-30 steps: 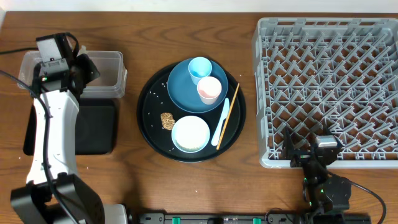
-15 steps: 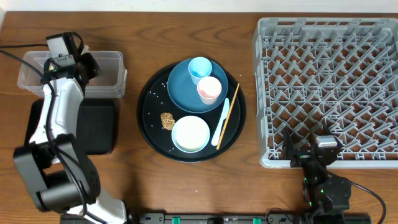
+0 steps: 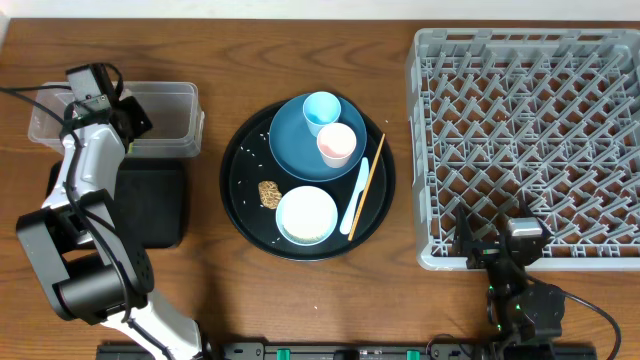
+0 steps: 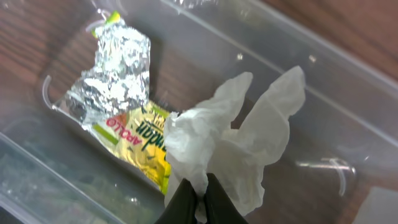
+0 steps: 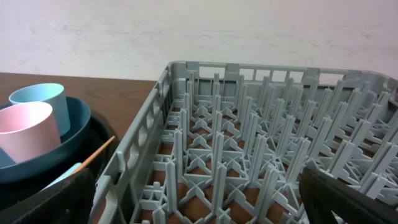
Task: Sort waste into correct bins and load items into the dishwasher rack
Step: 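Carry the tissue with the left gripper and release it into the clear bin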
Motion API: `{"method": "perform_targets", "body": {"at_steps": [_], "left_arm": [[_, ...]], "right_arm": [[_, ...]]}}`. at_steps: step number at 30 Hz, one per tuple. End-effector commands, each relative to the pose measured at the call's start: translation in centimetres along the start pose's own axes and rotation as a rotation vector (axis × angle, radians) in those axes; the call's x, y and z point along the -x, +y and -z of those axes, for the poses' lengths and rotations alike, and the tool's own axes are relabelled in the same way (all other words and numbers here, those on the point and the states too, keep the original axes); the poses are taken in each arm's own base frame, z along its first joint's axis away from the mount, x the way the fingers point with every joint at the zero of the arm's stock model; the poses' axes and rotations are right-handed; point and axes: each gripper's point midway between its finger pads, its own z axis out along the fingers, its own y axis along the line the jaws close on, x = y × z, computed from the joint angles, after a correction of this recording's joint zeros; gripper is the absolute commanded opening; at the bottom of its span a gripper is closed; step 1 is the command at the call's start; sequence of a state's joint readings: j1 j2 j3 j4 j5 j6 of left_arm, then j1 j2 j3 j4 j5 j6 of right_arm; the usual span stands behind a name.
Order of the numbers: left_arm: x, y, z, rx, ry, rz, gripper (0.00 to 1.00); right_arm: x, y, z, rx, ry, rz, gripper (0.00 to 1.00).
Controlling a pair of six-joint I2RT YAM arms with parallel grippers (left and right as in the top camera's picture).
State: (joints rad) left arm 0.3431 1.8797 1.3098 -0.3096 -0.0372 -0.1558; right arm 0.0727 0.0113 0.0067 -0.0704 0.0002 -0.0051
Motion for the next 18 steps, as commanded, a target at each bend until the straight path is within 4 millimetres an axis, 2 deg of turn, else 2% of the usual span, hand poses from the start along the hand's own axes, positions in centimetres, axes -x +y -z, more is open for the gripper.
{"method": "perform_targets", "body": {"at_steps": [1, 11, 18], "left_arm": [[-0.3, 0.4, 0.0, 0.022, 0.019, -0.016, 0.06], [-2.1, 0.8, 0.2, 0.039, 0.095, -0.023, 0.06], [-1.3, 1.1, 1.7, 0.052, 0.068, -0.021, 0.06]], "right_arm": [[-0.1, 0.0, 0.0, -0.005, 0.001, 0.008, 0.99], [-0.1, 0.0, 0.0, -0.005, 0.001, 0.008, 0.99], [-0.1, 0.0, 0.0, -0.005, 0.001, 0.008, 0.99]]}}
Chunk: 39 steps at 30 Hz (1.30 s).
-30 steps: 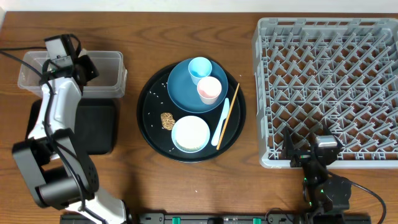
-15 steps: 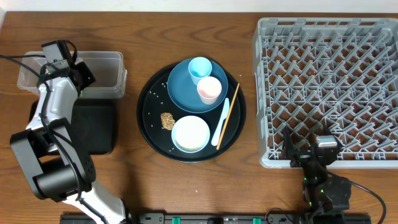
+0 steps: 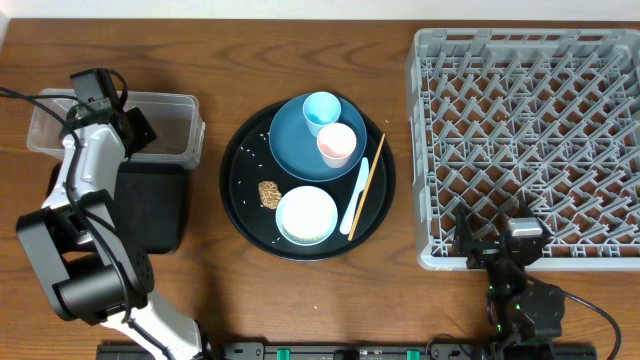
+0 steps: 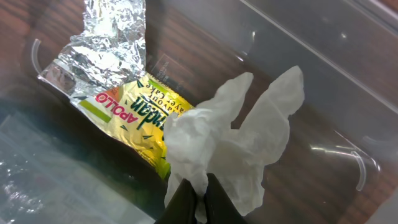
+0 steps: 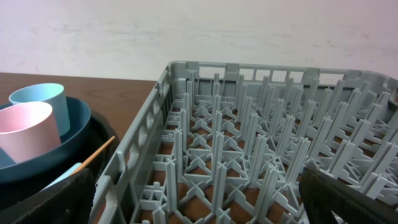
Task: Sort waste into correct bins and load items into the dishwasher rack
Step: 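Carry the tissue with the left gripper and release it into the clear bin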
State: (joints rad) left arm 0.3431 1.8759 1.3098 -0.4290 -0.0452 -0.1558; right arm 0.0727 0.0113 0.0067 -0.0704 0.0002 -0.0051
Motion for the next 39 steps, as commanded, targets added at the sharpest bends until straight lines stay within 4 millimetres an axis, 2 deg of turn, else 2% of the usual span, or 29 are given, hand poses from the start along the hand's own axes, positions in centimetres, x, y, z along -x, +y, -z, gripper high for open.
{"method": "perform_targets", "body": {"at_steps": [1, 8, 13, 18, 21, 25, 28, 35, 39], "left_arm": [[1.4, 0.4, 1.9, 0.018, -0.051, -0.007, 0.06], [2.3, 0.4, 4.1, 0.008, -0.093, -0.002, 0.06], [1.8, 0.6, 4.2, 0.013, -0.073, -0.004, 0.06], [2.9, 0.3, 4.3, 0.003, -0.117, 0.001, 0.06], [2.9, 0.5, 4.0, 0.016, -0.118, 0.002, 0.06], [2.2, 2.0, 2.6, 0.106, -0.096, 0.043, 0.06], [1.9, 2.3, 1.7, 0.122, -0.082, 0.045, 0.06], [1.1, 2.7, 0.7, 0.133, -0.048, 0.044, 0.06], [0.8, 3.2, 0.7, 0.157, -0.038, 0.045, 0.06]], "right_arm": [[-0.1, 0.0, 0.0, -0.005, 0.001, 0.008, 0.99], [-0.1, 0.0, 0.0, -0.005, 0.001, 0.008, 0.99], [-0.1, 0.0, 0.0, -0.005, 0.001, 0.008, 0.99], [-0.1, 0.0, 0.0, -0.005, 0.001, 0.008, 0.99], [-0.1, 0.0, 0.0, -0.005, 0.001, 0.008, 0.99], [-0.1, 0.0, 0.0, -0.005, 0.001, 0.008, 0.99], [-0.1, 0.0, 0.0, -0.005, 0.001, 0.008, 0.99], [-0.1, 0.0, 0.0, -0.005, 0.001, 0.008, 0.99], [-0.1, 0.0, 0.0, -0.005, 0.001, 0.008, 0.99]]}}
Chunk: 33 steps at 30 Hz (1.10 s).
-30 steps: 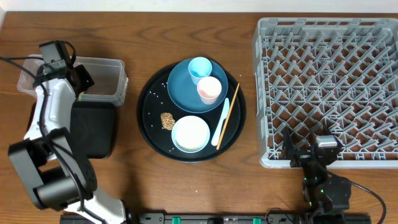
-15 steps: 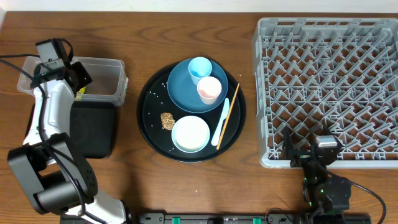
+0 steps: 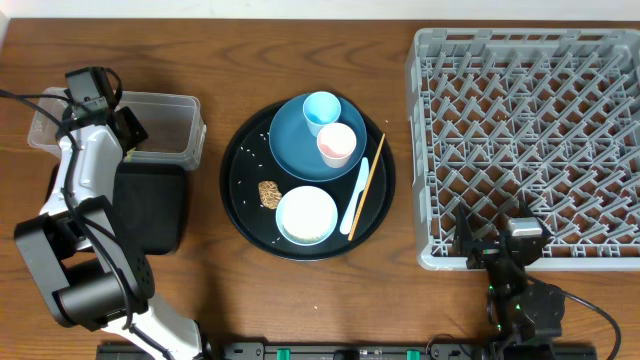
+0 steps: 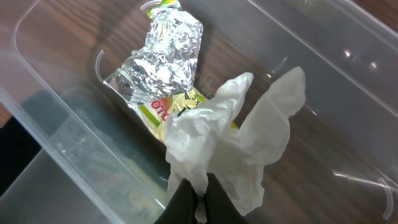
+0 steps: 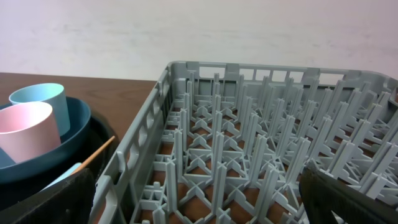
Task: Sort waste into correct bins and load items into the dishwasher rack
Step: 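Carry the tissue with the left gripper and release it into the clear bin, then move the left gripper to the brown shell on the tray and grasp it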
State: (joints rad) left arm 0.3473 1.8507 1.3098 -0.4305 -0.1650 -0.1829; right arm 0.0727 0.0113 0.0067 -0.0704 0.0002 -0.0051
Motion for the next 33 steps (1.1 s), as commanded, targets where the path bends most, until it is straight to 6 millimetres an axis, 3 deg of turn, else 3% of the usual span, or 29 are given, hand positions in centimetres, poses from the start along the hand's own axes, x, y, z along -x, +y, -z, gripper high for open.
{"method": "perform_targets", "body": {"at_steps": [1, 15, 26, 33], "left_arm": [[-0.3, 1.4, -0.4, 0.06, 0.016, 0.009, 0.06], [-1.8, 2.3, -0.3, 0.106, 0.073, 0.034, 0.06], [0.0, 2.5, 1.9, 0.093, 0.0, 0.056, 0.06], [0.1, 2.5, 2.0, 0.093, -0.001, 0.057, 0.06]], "right_arm": [[-0.1, 0.0, 0.0, -0.005, 0.001, 0.008, 0.99], [-0.1, 0.0, 0.0, -0.005, 0.001, 0.008, 0.99], [-0.1, 0.0, 0.0, -0.005, 0.001, 0.008, 0.99], [-0.1, 0.0, 0.0, -0.005, 0.001, 0.008, 0.99]]}}
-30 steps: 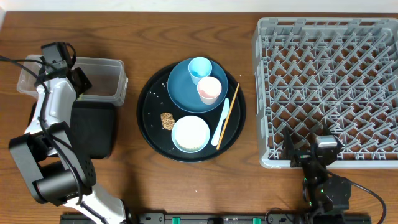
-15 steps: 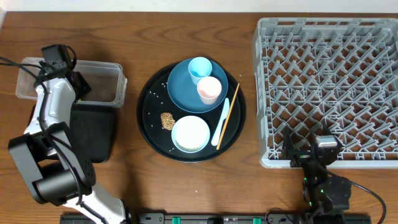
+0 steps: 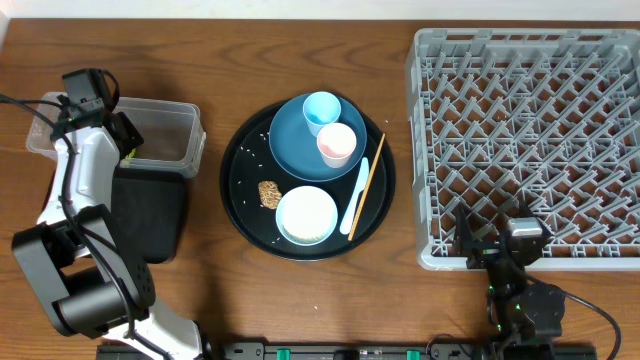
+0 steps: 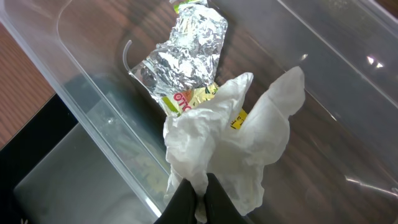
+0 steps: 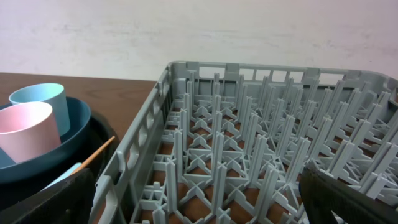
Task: Sort waste into correct bins and load items into the dishwasher rack
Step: 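Move the left gripper to the brown shell on the tray and grasp it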
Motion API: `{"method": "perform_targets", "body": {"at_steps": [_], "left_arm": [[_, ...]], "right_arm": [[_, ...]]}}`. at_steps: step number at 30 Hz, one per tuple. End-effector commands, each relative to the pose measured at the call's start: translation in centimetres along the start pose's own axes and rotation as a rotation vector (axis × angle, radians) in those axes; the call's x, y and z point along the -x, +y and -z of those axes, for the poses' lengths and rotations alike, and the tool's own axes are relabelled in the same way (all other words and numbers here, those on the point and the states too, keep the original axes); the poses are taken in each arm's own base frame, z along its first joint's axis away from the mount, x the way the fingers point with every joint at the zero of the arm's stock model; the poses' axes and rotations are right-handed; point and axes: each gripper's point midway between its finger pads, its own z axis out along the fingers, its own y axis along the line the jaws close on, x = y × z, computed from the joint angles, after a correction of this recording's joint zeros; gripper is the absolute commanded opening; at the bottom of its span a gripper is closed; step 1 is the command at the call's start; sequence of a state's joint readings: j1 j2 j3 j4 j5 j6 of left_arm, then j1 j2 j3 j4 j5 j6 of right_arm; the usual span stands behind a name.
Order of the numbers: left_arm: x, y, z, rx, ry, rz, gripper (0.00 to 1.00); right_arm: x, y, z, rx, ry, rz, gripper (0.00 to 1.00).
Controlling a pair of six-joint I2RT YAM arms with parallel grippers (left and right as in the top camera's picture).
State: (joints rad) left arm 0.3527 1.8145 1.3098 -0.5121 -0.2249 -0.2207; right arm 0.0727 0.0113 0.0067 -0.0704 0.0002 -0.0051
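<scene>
My left gripper (image 4: 199,198) is shut on a crumpled white tissue (image 4: 233,140), held over the clear plastic bin (image 3: 160,135). Under it in the bin lies a foil snack wrapper (image 4: 186,65) with a yellow printed side. The black round tray (image 3: 248,215) holds a blue plate (image 3: 290,150) with a blue cup (image 3: 321,109) and a pink cup (image 3: 337,144), a white bowl (image 3: 306,215), a light blue spoon (image 3: 360,192), a chopstick (image 3: 367,185) and a food scrap (image 3: 268,193). My right gripper (image 5: 199,199) stands open at the near edge of the grey dishwasher rack (image 3: 530,135).
A black bin (image 3: 150,210) lies just in front of the clear one; its dark inside shows at the lower left of the left wrist view. The rack fills the table's right side.
My left gripper with the tissue has shifted toward the clear bin's near wall; the bin's edge and the black bin now show at lower left. The right arm is still.
At every moment my left gripper was shut on the white tissue over the clear bin with the foil wrapper in it. It hovered over different spots there, ending near the wall beside the black bin. Tray items and right arm stayed put.
</scene>
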Motion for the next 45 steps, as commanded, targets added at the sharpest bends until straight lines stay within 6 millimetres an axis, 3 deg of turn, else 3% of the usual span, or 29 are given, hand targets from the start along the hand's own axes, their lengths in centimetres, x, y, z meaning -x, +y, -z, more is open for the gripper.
{"method": "perform_targets", "body": {"at_steps": [1, 5, 7, 8, 10, 12, 17, 22, 26, 30, 34, 39, 45], "left_arm": [[0.7, 0.7, 0.6, 0.02, -0.026, 0.026, 0.06], [0.7, 0.7, 0.6, 0.021, -0.023, 0.026, 0.06], [0.7, 0.7, 0.6, 0.02, -0.024, 0.026, 0.27], [0.8, 0.7, 0.6, 0.019, -0.028, 0.027, 0.47], [1.0, 0.7, 0.7, 0.017, -0.036, 0.03, 0.73], [1.4, 0.5, 0.9, 0.011, -0.05, 0.037, 0.89], [3.8, -0.2, 3.4, -0.026, -0.137, 0.051, 0.91], [7.2, -0.8, 9.2, -0.087, -0.277, 0.072, 0.9], [7.4, -1.6, 14.1, -0.155, -0.346, 0.092, 0.89], [4.5, -4.4, 18.0, -0.318, -0.294, 0.033, 0.82], [-1.3, -5.8, 20.0, -0.397, -0.109, -0.025, 0.81], [-10.0, -6.4, 20.1, -0.382, 0.181, -0.181, 0.98], [-16.7, -7.2, 19.1, -0.345, 0.328, -0.34, 1.0]], "right_arm": [[-0.1, 0.0, 0.0, -0.005, 0.001, 0.008, 0.99], [-0.1, 0.0, 0.0, -0.005, 0.001, 0.008, 0.99], [-0.1, 0.0, 0.0, -0.005, 0.001, 0.008, 0.99], [-0.1, 0.0, 0.0, -0.005, 0.001, 0.008, 0.99], [-0.1, 0.0, 0.0, -0.005, 0.001, 0.008, 0.99], [-0.1, 0.0, 0.0, -0.005, 0.001, 0.008, 0.99], [-0.1, 0.0, 0.0, -0.005, 0.001, 0.008, 0.99], [-0.1, 0.0, 0.0, -0.005, 0.001, 0.008, 0.99], [-0.1, 0.0, 0.0, -0.005, 0.001, 0.008, 0.99], [-0.1, 0.0, 0.0, -0.005, 0.001, 0.008, 0.99], [-0.1, 0.0, 0.0, -0.005, 0.001, 0.008, 0.99], [-0.1, 0.0, 0.0, -0.005, 0.001, 0.008, 0.99], [-0.1, 0.0, 0.0, -0.005, 0.001, 0.008, 0.99]]}}
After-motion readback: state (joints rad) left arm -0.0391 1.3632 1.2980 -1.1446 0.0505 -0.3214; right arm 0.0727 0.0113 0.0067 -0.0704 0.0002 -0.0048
